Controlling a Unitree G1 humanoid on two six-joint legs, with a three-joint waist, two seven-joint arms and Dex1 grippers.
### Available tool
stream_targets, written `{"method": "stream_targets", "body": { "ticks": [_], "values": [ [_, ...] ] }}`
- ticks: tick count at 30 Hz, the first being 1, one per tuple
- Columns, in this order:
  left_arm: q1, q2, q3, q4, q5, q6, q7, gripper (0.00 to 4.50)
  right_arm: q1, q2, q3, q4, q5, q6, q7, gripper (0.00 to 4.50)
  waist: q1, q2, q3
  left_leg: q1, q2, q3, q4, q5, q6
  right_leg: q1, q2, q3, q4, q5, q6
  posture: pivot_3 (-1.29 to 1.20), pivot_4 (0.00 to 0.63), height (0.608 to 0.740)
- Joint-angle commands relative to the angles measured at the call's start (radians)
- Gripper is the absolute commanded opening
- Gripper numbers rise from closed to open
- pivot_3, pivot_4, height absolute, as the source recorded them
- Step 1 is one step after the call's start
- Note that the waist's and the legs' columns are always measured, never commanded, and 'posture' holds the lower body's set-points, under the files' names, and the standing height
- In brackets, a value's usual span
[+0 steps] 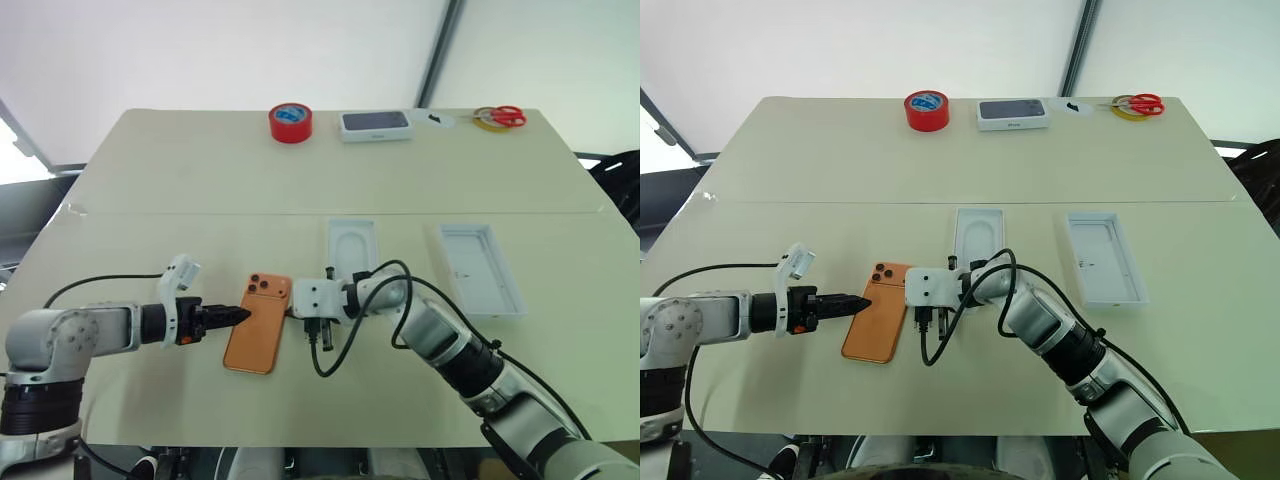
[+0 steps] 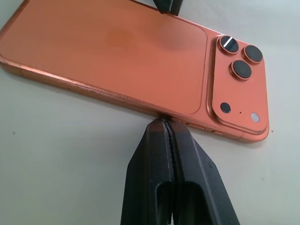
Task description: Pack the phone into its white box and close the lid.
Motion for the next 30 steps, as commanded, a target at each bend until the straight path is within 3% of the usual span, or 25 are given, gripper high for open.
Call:
{"method": "stream_targets", "body": {
  "ticks": [1,11,22,25,28,30],
  "values": [
    [-0.006,-0.093,-0.016,-0.009,-0.057,0.01,0.008,2.42,-0.009,0.028,0.01,0.02,-0.014,-0.019,-0.024,0.04,0.009,0.0,0.0,0.0,0.0,0.0,0.0,0.0,0.0,0.0,0.0,0.0,0.0,0.0,0.0,0.0,0.15,0.73],
    [-0.089,-0.184,0.091,-0.012,-0.009,0.144,0.17,2.42,0.002,0.032,0.0,0.016,-0.022,-0.02,-0.016,0.04,0.005,-0.002,-0.001,-0.002,-0.001,-0.001,0.001,0.0,0.0,0.001,-0.001,0.0,0.001,0.0,0.0,0.0,0.15,0.73],
    [-0.059,-0.195,0.161,0.007,-0.055,0.143,0.136,2.42,-0.002,0.031,-0.007,0.043,-0.035,-0.042,-0.018,0.04,0.002,-0.003,0.0,-0.002,-0.001,0.0,0.0,0.0,0.0,0.001,0.0,0.0,0.001,0.0,0.0,0.0,0.15,0.73],
    [-0.048,-0.201,0.176,0.04,-0.059,0.122,0.117,1.63,0.0,0.031,-0.008,0.041,-0.037,-0.043,-0.021,0.0,0.002,-0.002,0.0,-0.002,-0.001,0.0,0.0,0.0,0.0,0.001,0.0,0.0,0.001,0.0,0.0,0.0,0.15,0.73],
    [-0.046,-0.213,0.187,0.051,-0.082,0.121,0.108,0.23,0.003,0.034,-0.008,0.034,-0.037,-0.036,-0.022,0.0,0.003,-0.003,0.0,-0.002,-0.001,0.0,0.0,0.001,-0.001,0.001,0.0,0.0,0.001,0.0,0.0,0.0,0.15,0.73],
    [-0.044,-0.216,0.191,0.059,-0.097,0.134,0.11,0.17,0.006,0.034,-0.007,0.027,-0.038,-0.033,-0.022,0.0,0.002,-0.003,0.0,-0.002,-0.001,-0.001,0.0,0.001,-0.001,0.002,0.0,0.0,0.001,0.0,0.0,0.0,0.15,0.73]
  ]
}}
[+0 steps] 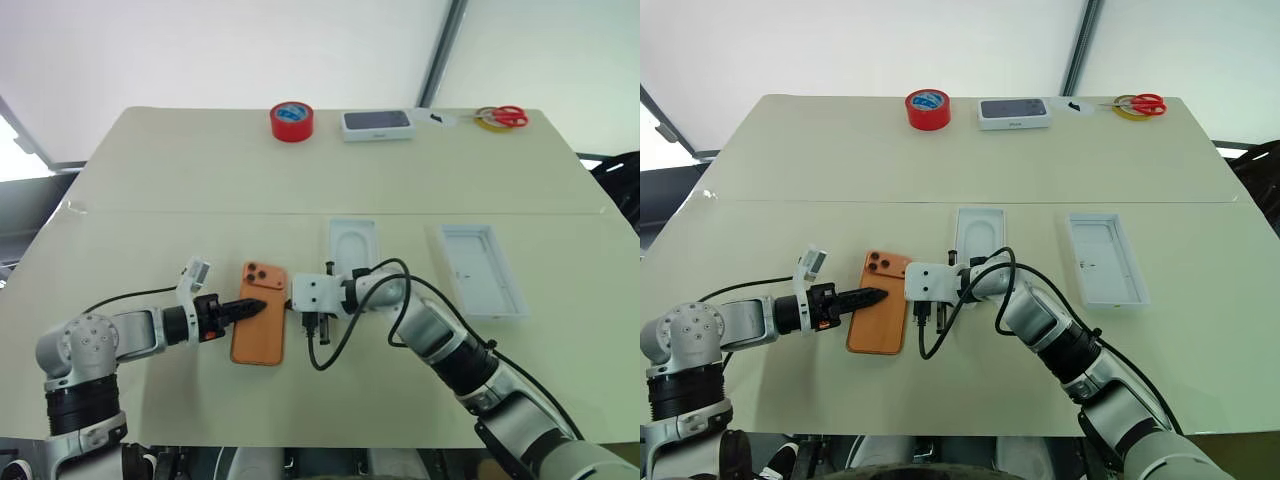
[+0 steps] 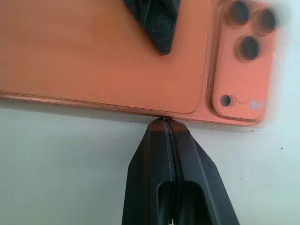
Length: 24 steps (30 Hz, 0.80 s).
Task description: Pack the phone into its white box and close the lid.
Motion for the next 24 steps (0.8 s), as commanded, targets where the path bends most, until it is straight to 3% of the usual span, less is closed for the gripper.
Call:
{"method": "stream_targets", "body": {
  "ticks": [1,12,17,20,23,24],
  "values": [
    [0.009,0.008,0.014,0.007,-0.012,0.009,0.01,0.17,0.006,0.008,0.012,-0.01,-0.003,0.008,0.0,0.0,0.0,0.0,0.0,0.0,0.0,0.0,0.0,0.0,0.0,0.0,0.0,0.0,0.0,0.0,0.0,0.0,0.15,0.73],
    [0.027,-0.009,0.056,0.052,-0.059,-0.025,0.0,0.08,0.013,0.013,-0.025,-0.038,0.038,0.014,0.002,0.0,0.0,0.0,0.0,-0.001,0.0,0.0,-0.001,0.0,0.0,-0.002,0.0,0.0,0.0,0.0,0.0,0.0,0.15,0.73],
    [0.017,-0.025,0.146,0.08,-0.132,-0.037,-0.005,0.08,0.001,0.023,-0.195,-0.092,0.299,0.114,0.118,0.0,0.001,-0.005,0.005,-0.002,0.0,0.0,-0.001,0.0,0.0,-0.003,0.0,0.0,0.0,0.0,0.0,0.0,0.15,0.73],
    [0.009,-0.03,0.191,0.089,-0.198,-0.005,-0.009,0.0,0.004,-0.071,-0.254,-0.121,0.373,0.117,0.21,0.81,0.003,-0.005,0.005,-0.002,0.0,0.0,-0.001,0.0,0.0,-0.003,0.0,0.0,-0.001,0.0,0.0,0.0,0.15,0.73],
    [0.02,-0.029,0.185,0.064,-0.21,-0.038,0.002,0.0,0.026,-0.174,-0.249,-0.11,0.327,0.016,0.229,2.31,0.004,-0.006,0.006,-0.002,0.0,0.0,-0.001,-0.001,0.001,-0.002,-0.001,0.0,-0.002,0.0,0.0,0.0,0.15,0.73],
    [0.017,-0.036,0.193,0.069,-0.223,-0.042,0.01,0.0,0.039,-0.202,-0.261,-0.111,0.323,-0.01,0.228,2.31,0.002,-0.006,0.006,-0.002,-0.001,0.0,-0.001,-0.001,0.001,-0.002,-0.001,0.0,-0.002,0.0,0.0,0.0,0.15,0.73]
  ]
}}
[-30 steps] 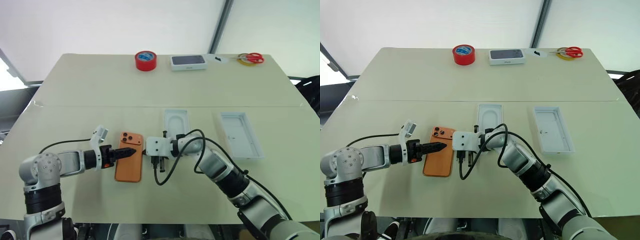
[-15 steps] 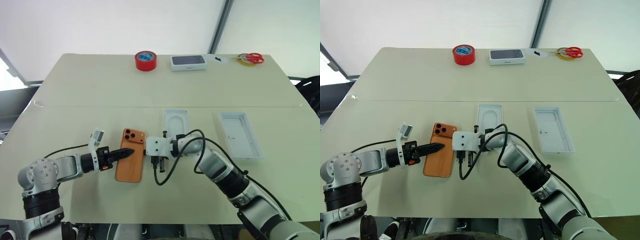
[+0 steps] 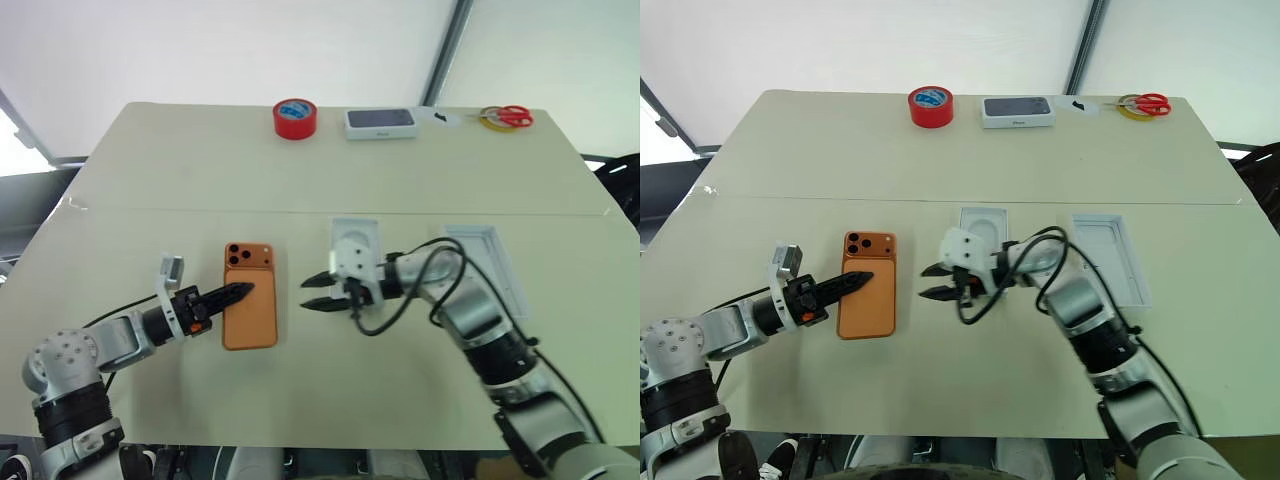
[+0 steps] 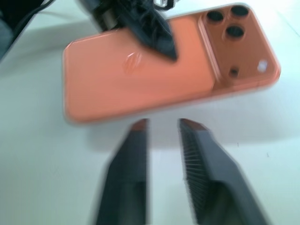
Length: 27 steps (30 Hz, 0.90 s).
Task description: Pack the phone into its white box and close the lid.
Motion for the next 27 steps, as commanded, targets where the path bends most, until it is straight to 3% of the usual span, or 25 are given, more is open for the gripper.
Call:
{"method": "stream_targets", "body": {
  "ticks": [1,5,16,19,22,27],
  "values": [
    [-0.014,-0.015,0.038,-0.023,-0.078,-0.028,0.012,0.0,0.036,-0.083,-0.037,-0.03,-0.009,-0.107,0.02,2.31,-0.001,0.0,0.0,0.0,0.0,0.0,0.0,0.0,0.0,0.0,0.0,0.0,0.0,0.0,0.0,0.0,0.15,0.73],
    [-0.021,-0.026,0.026,-0.019,-0.11,-0.036,0.044,0.0,0.084,-0.159,-0.034,-0.014,-0.049,-0.218,0.01,2.31,-0.002,-0.001,0.001,0.0,0.0,0.0,-0.004,0.001,-0.002,-0.001,0.0,0.0,0.0,0.0,0.0,0.0,0.15,0.73],
    [-0.03,-0.025,-0.036,-0.033,-0.14,-0.087,0.087,0.0,0.105,-0.18,-0.038,0.036,-0.085,-0.271,-0.035,2.31,0.003,-0.002,0.001,0.0,0.0,0.0,-0.003,0.002,-0.003,-0.001,0.001,0.0,-0.001,0.0,0.0,0.0,0.15,0.73],
    [-0.03,-0.024,-0.041,-0.026,-0.152,-0.098,0.096,0.0,0.11,-0.185,-0.035,0.037,-0.086,-0.265,-0.032,1.45,0.002,-0.002,0.001,0.0,0.0,0.0,-0.004,0.002,-0.003,-0.001,0.001,0.0,-0.001,0.0,0.0,0.0,0.15,0.73],
    [-0.029,-0.02,-0.047,-0.024,-0.162,-0.104,0.102,0.0,0.112,-0.178,-0.04,0.036,-0.078,-0.27,-0.035,0.06,0.002,-0.002,0.001,0.0,0.0,0.0,-0.004,0.002,-0.003,-0.001,0.001,0.0,-0.001,0.0,0.0,0.0,0.15,0.73],
    [-0.022,-0.016,-0.051,-0.031,-0.182,-0.114,0.124,0.0,0.125,-0.182,-0.034,0.003,-0.06,-0.24,-0.021,0.06,0.002,-0.002,0.001,0.0,0.0,0.0,-0.003,0.002,-0.003,-0.001,0.001,0.0,-0.001,0.0,0.0,0.0,0.15,0.73]
  ]
}}
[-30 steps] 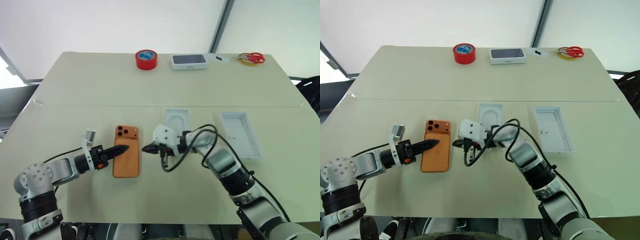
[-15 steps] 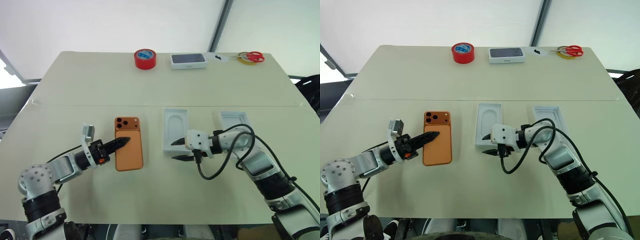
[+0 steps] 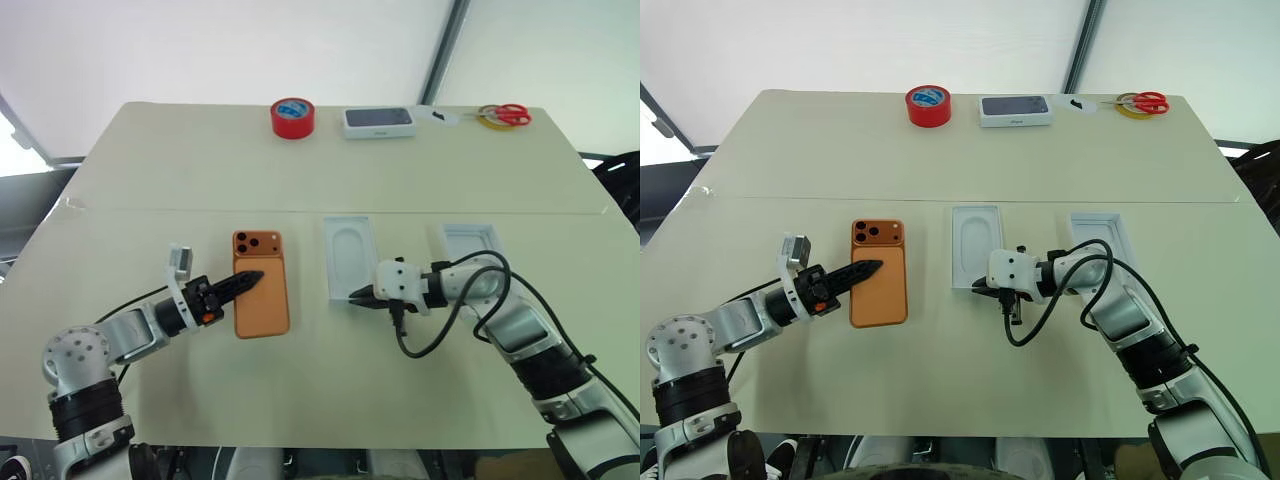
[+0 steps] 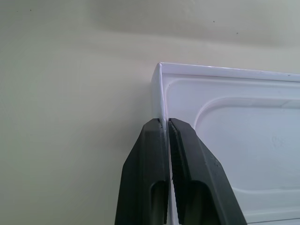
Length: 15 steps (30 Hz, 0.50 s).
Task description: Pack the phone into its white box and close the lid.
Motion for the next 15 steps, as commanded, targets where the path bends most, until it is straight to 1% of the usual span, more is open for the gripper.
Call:
{"method": "stream_targets", "body": {
  "ticks": [1,3,8,11,14,15],
  "values": [
    [-0.01,0.015,0.002,-0.029,-0.05,-0.022,0.009,0.0,0.017,-0.005,-0.018,-0.072,0.042,0.053,0.016,0.06,0.0,0.0,0.0,0.0,0.0,0.0,0.0,0.0,0.0,0.0,0.0,0.0,0.0,0.0,0.0,0.0,0.15,0.73],
    [-0.023,0.016,0.001,-0.027,-0.051,-0.037,0.02,0.0,0.024,0.004,-0.019,-0.112,0.053,0.091,0.003,0.06,0.001,0.0,0.0,0.0,0.0,0.0,0.0,0.0,0.0,0.0,0.0,0.0,0.0,0.0,0.0,0.0,0.15,0.73],
    [-0.128,-0.004,0.017,0.014,-0.129,-0.057,0.117,0.0,0.053,0.014,0.002,-0.249,0.069,0.223,-0.018,0.06,0.006,-0.001,0.001,0.0,0.0,-0.001,0.001,0.0,0.0,0.001,0.0,0.0,0.0,0.0,0.0,0.0,0.15,0.73],
    [-0.17,-0.031,-0.008,0.023,-0.153,-0.083,0.162,0.0,0.065,0.008,0.017,-0.283,0.059,0.248,-0.03,0.06,0.004,-0.001,0.001,0.0,0.0,-0.001,0.001,0.0,0.0,0.001,0.0,0.0,0.0,0.0,0.0,0.0,0.15,0.73],
    [-0.202,-0.069,-0.054,0.043,-0.138,-0.106,0.193,0.0,0.075,0.018,0.031,-0.301,0.071,0.278,-0.033,0.06,0.004,-0.001,0.001,0.0,0.0,0.0,0.001,0.0,0.0,0.001,0.0,-0.001,0.0,0.0,0.0,0.0,0.15,0.73],
    [-0.212,-0.086,-0.084,0.043,-0.121,-0.117,0.19,0.0,0.071,0.029,0.028,-0.288,0.071,0.281,-0.045,0.37,0.004,-0.001,0.001,0.0,0.0,0.0,0.001,0.0,0.0,0.001,0.001,-0.001,0.0,0.0,0.0,0.0,0.15,0.73]
  ]
}}
